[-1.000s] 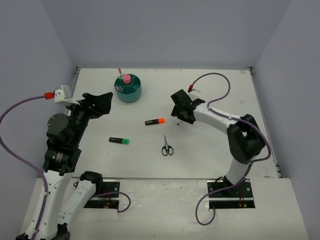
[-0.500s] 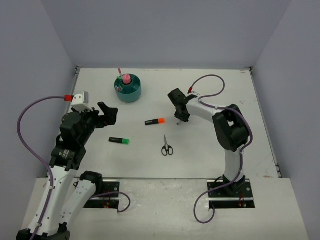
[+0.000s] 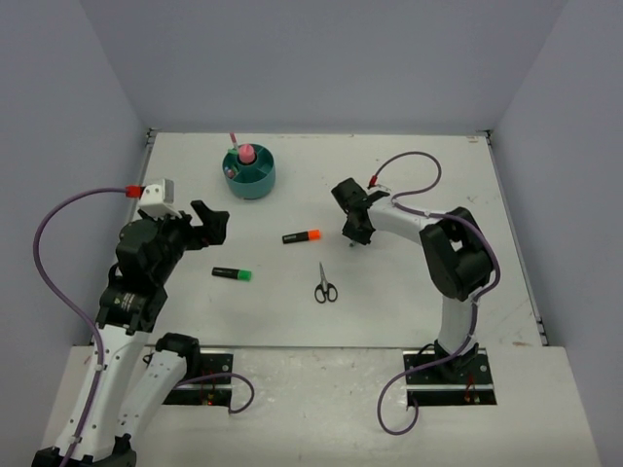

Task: Sort the stationery into containers
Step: Pick up the pen from the center of the board.

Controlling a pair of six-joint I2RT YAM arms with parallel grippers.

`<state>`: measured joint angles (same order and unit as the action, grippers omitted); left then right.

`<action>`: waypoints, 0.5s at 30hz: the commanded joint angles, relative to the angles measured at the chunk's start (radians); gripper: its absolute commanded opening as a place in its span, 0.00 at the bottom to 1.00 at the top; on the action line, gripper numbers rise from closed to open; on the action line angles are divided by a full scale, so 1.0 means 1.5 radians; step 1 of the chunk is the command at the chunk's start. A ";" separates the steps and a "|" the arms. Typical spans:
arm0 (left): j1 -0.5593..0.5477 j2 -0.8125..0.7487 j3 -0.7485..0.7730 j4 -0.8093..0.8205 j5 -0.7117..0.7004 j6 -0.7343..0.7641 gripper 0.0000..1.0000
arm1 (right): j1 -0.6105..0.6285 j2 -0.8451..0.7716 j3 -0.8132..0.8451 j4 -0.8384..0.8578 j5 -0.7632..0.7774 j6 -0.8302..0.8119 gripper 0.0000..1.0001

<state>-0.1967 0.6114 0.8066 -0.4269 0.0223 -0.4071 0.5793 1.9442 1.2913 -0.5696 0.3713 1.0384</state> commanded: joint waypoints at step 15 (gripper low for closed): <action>0.002 0.023 -0.034 0.075 0.160 -0.037 1.00 | 0.055 -0.149 -0.190 0.101 -0.017 -0.145 0.00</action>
<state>-0.1967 0.6225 0.8002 -0.4088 0.0804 -0.4130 0.5940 1.8160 1.0908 -0.4030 0.3438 0.9290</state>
